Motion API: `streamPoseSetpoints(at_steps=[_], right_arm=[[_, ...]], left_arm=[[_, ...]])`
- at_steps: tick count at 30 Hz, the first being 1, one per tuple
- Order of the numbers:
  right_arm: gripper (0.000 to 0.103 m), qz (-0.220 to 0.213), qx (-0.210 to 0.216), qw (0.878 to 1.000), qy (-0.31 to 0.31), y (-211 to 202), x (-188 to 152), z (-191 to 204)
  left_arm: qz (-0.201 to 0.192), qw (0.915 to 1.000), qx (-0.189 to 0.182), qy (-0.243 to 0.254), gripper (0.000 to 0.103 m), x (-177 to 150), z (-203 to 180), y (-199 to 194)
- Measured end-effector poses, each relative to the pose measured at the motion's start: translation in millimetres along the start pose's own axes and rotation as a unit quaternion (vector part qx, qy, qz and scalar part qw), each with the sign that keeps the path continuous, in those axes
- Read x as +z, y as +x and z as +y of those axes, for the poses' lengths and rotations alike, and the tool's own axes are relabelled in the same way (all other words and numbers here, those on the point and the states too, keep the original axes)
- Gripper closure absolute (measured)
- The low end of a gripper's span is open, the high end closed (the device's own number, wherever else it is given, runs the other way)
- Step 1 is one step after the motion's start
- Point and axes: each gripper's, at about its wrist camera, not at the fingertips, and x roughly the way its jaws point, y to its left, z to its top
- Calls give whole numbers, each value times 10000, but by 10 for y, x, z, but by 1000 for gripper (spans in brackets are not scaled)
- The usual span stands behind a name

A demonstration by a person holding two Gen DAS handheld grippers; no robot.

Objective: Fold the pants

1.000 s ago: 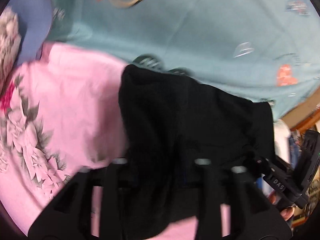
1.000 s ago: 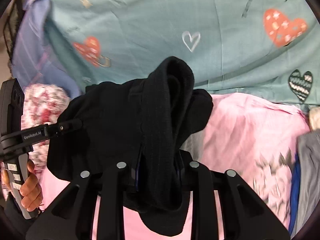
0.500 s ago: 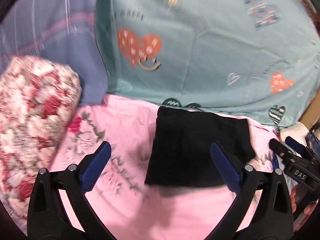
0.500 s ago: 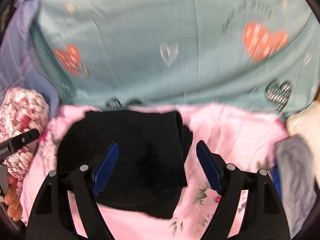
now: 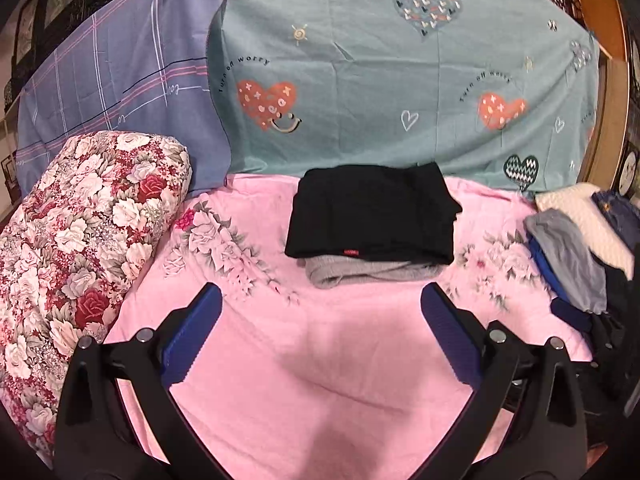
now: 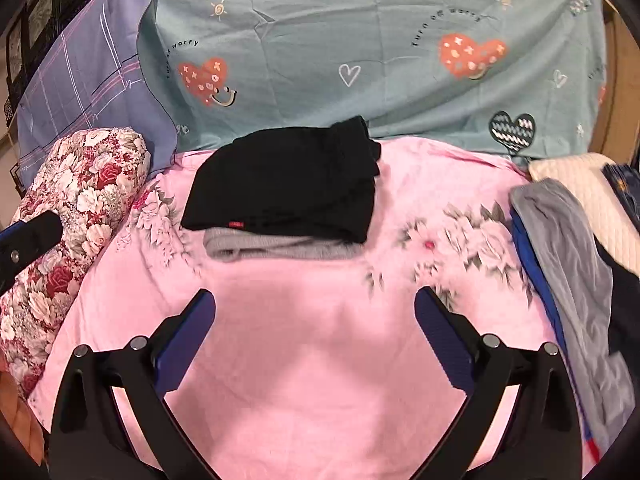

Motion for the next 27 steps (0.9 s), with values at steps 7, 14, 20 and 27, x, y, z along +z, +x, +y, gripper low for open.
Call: streamPoseSetpoints(at_steps=[7, 14, 20, 27], right_arm=[[3, -433, -411, 9982, 95, -21, -361, -84], [3, -358, -724, 9966, 158, 97, -507, -187], [3, -237, -810, 9964, 104, 191, -568, -146], [3, -191, -739, 9971, 31, 204, -605, -90]], left_arm=[[94, 9995, 236, -183, 2, -243, -34, 424], [417, 9987, 163, -254, 2, -445, 22, 759], [495, 9983, 212, -213, 2, -507, -4, 806], [481, 9984, 150, -276, 2, -510, -5, 790]])
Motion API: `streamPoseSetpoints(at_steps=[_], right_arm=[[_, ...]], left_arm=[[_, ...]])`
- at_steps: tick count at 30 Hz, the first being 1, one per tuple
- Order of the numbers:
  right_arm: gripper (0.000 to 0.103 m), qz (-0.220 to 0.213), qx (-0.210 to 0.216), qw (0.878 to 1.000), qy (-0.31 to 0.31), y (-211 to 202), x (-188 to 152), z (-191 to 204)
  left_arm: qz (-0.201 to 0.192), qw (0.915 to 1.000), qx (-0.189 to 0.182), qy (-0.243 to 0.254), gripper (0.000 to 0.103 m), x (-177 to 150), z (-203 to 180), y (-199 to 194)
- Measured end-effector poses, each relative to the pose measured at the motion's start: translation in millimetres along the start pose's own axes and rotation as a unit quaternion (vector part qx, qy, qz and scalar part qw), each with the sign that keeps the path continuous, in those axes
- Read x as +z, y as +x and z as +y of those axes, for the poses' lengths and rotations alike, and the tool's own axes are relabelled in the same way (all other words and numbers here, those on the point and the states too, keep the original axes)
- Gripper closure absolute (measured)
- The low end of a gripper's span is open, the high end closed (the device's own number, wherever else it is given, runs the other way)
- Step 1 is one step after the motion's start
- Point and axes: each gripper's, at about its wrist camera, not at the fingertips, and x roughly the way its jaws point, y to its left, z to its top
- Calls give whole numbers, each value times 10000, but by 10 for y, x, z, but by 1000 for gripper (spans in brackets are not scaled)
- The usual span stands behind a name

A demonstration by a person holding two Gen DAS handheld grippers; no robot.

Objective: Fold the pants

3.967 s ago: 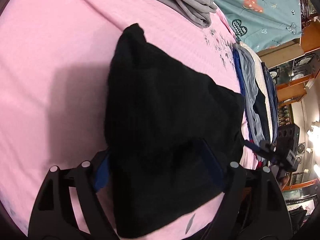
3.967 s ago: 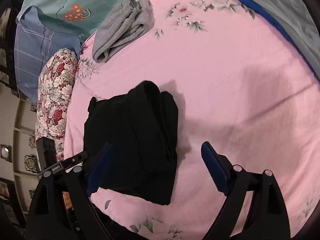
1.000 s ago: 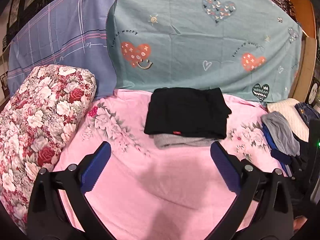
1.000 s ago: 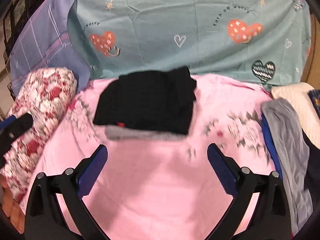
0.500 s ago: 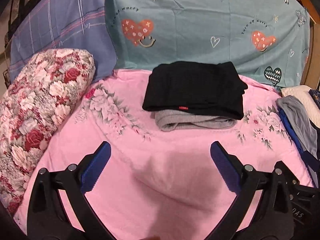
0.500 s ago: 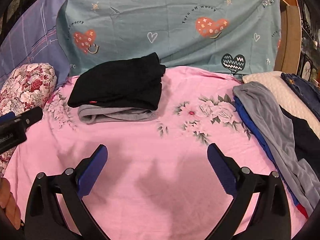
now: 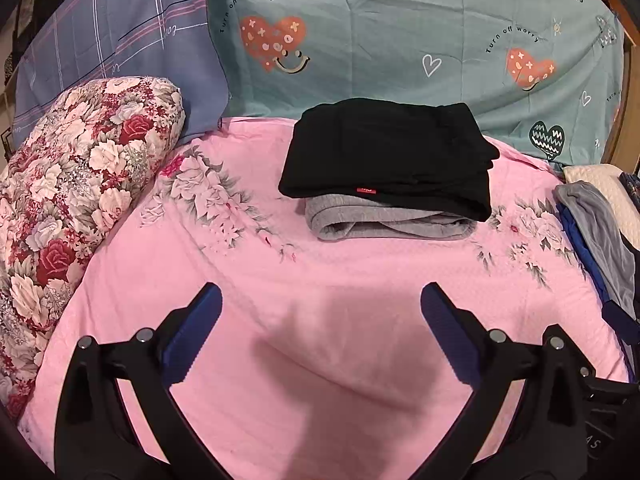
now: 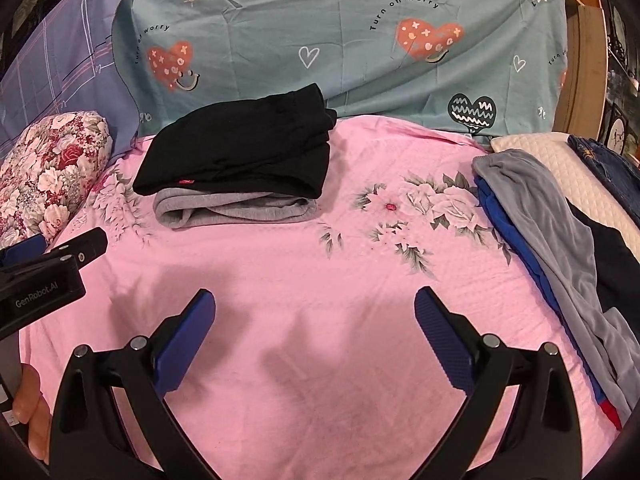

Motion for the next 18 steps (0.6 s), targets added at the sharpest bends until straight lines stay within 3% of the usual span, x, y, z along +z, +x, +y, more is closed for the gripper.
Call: streamPoseSetpoints(at_steps=[18], right_arm=[[3, -11, 34, 10000, -9, -8, -8, 13]], left_arm=[[98, 9997, -5, -227, 2, -11, 81, 45]])
